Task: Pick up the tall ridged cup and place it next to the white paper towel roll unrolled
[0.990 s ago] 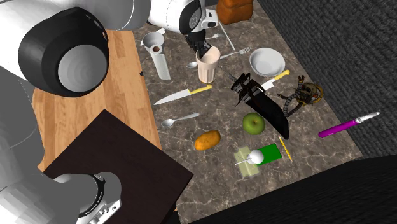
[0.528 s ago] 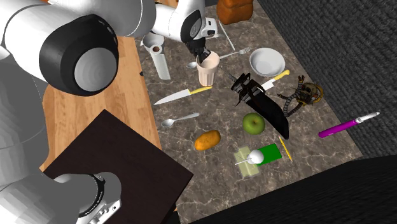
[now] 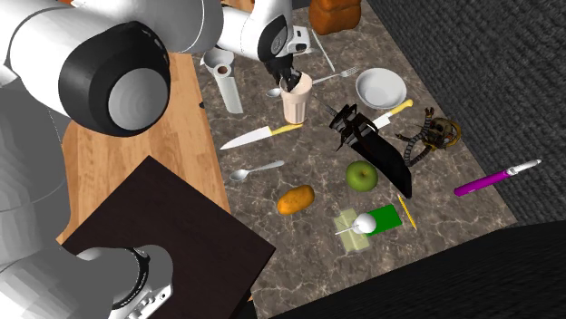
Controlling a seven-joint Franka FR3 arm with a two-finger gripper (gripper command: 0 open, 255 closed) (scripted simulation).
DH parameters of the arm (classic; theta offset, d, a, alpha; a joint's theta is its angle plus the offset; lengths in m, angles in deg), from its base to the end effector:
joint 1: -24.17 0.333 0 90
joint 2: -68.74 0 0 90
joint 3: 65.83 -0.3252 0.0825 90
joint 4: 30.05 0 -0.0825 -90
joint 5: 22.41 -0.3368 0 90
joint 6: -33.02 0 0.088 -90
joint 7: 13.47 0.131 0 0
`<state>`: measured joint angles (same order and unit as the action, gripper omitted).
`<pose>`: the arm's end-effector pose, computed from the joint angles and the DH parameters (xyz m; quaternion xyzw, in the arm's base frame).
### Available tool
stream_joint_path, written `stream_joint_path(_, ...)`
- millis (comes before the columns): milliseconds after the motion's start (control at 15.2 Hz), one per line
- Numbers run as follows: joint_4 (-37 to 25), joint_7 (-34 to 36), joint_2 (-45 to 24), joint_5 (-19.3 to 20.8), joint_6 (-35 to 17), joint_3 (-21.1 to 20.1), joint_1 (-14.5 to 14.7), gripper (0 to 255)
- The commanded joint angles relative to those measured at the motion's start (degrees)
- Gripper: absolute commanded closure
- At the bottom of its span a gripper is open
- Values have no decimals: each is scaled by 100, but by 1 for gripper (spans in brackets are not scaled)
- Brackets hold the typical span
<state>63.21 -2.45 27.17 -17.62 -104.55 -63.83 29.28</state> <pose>0.6677 0.0375 0.2163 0.9983 -0.0341 0.0287 0.0371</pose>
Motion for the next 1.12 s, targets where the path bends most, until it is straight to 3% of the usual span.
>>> stream_joint_path(0, 0, 1, -6, 0, 1, 0, 0, 0)
stream_joint_path(264, 5, 0, -1, 0, 1, 0, -1, 0)
stream_joint_path(528, 90, -4, 522, -7, 440, -9, 31, 0)
stream_joint_path(1056, 90, -4, 522, -7, 440, -9, 31, 0)
